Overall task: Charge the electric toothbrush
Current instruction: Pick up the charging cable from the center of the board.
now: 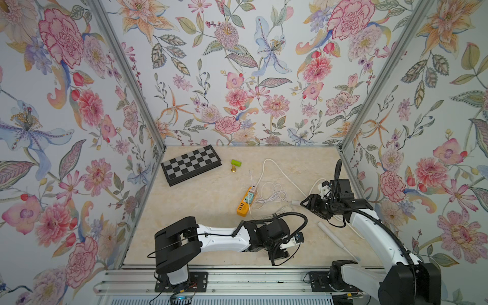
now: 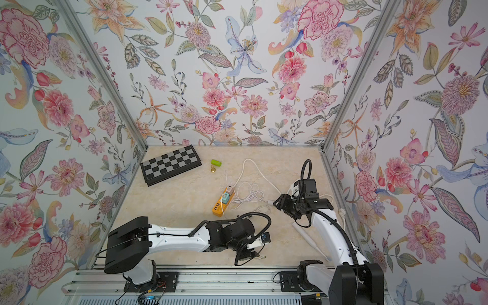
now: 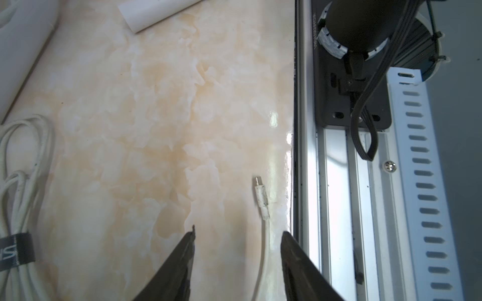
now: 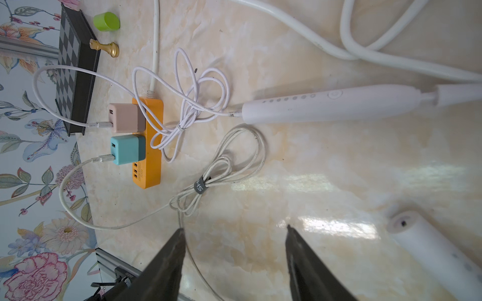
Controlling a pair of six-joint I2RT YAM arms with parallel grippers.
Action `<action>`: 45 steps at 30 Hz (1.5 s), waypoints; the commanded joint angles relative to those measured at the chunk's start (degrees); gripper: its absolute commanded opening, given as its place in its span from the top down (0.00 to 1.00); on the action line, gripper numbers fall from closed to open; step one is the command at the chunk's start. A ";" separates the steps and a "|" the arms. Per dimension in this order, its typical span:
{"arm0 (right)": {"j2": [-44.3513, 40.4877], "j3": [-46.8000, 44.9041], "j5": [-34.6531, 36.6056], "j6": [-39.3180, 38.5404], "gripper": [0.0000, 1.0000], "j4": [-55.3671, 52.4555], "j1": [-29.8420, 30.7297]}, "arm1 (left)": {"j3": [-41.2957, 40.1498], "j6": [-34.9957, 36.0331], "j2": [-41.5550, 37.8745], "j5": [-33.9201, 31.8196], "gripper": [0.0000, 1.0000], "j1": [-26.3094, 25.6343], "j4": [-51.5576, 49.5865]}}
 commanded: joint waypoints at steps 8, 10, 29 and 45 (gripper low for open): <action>-3.16 -1.61 0.37 -0.18 0.37 -1.37 -1.61 | 5.00 3.25 5.43 2.26 0.46 -2.60 -6.59; -3.34 -1.69 0.17 -0.41 0.37 -1.31 -1.80 | 6.71 4.14 7.08 1.39 0.47 -2.67 -8.79; -3.38 -2.65 -1.16 -2.00 0.37 -1.34 -4.39 | 8.11 4.83 13.39 -6.09 0.67 -2.31 -12.28; -4.08 -2.04 -1.23 -1.41 0.37 -1.26 -5.16 | 5.37 2.82 8.20 -11.83 1.00 2.22 -6.97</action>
